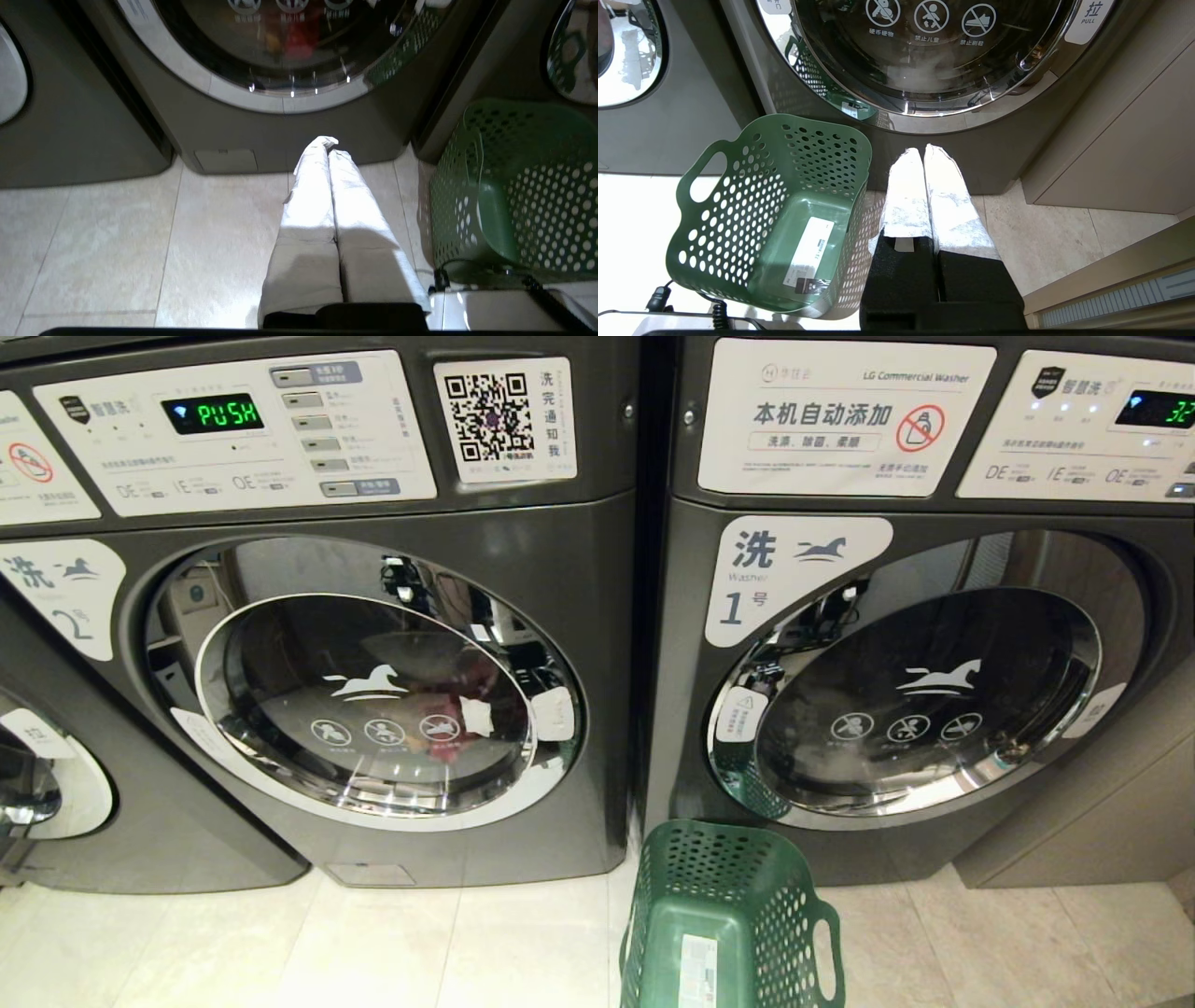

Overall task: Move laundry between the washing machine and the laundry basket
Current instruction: Open the lid of the washing machine

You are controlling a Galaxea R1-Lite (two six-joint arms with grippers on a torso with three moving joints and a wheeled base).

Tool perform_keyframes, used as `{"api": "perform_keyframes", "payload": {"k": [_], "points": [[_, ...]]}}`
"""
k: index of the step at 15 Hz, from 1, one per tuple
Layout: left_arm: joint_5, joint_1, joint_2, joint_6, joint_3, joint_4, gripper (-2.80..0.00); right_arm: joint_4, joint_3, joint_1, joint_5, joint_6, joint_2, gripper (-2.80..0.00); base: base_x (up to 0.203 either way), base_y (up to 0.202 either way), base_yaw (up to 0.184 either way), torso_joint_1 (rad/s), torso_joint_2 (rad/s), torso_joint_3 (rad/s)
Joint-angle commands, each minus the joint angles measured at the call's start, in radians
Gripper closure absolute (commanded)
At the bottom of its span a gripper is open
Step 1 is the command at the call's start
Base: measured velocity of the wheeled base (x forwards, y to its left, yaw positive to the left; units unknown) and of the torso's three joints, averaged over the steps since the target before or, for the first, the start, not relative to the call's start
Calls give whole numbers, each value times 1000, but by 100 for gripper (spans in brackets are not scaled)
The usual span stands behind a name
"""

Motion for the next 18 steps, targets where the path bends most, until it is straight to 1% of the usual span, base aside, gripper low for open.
{"api": "perform_keyframes", "payload": {"k": [1,3,4,6,7,9,11,12,14,15,16,17,18], "points": [[-13,0,1,17,-114,-7,0,-1,0,-1,0,0,1,0,0,0,0,0,0,0],[-45,0,47,33,-287,23,0,-1,0,0,0,0,1,0,0,0,0,0,0,0],[-64,-3,110,30,-360,41,0,-1,0,0,0,0,1,0,0,0,0,0,0,0],[-109,-12,297,-8,-463,54,0,-1,0,0,0,0,1,0,0,0,0,0,0,0],[-141,-16,397,-40,-507,50,0,-1,0,0,0,0,1,0,0,0,0,0,0,0],[-226,-20,592,-116,-553,1,0,-1,0,0,0,0,1,0,0,0,0,0,0,0],[-290,-21,757,-175,-530,-109,0,-1,0,0,0,0,1,0,0,0,0,0,0,0],[-322,-22,826,-196,-505,-181,-280,-1,0,-1,0,0,1,0,0,0,0,0,0,0],[-388,-23,947,-231,-470,-304,-280,-1,0,0,0,0,1,0,0,0,0,0,0,0],[-437,-23,990,-244,-453,-340,-280,-1,0,0,0,0,1,0,0,0,0,0,0,0],[-502,-23,1025,-250,-429,-368,-280,-1,0,0,0,0,1,0,0,0,0,0,0,0],[-527,-26,1043,-243,-403,-384,-280,-1,0,0,0,0,1,0,0,0,0,0,0,0],[-535,-34,1065,-228,-388,-393,-280,-1,0,0,0,0,1,0,0,0,0,0,0,0]]}}
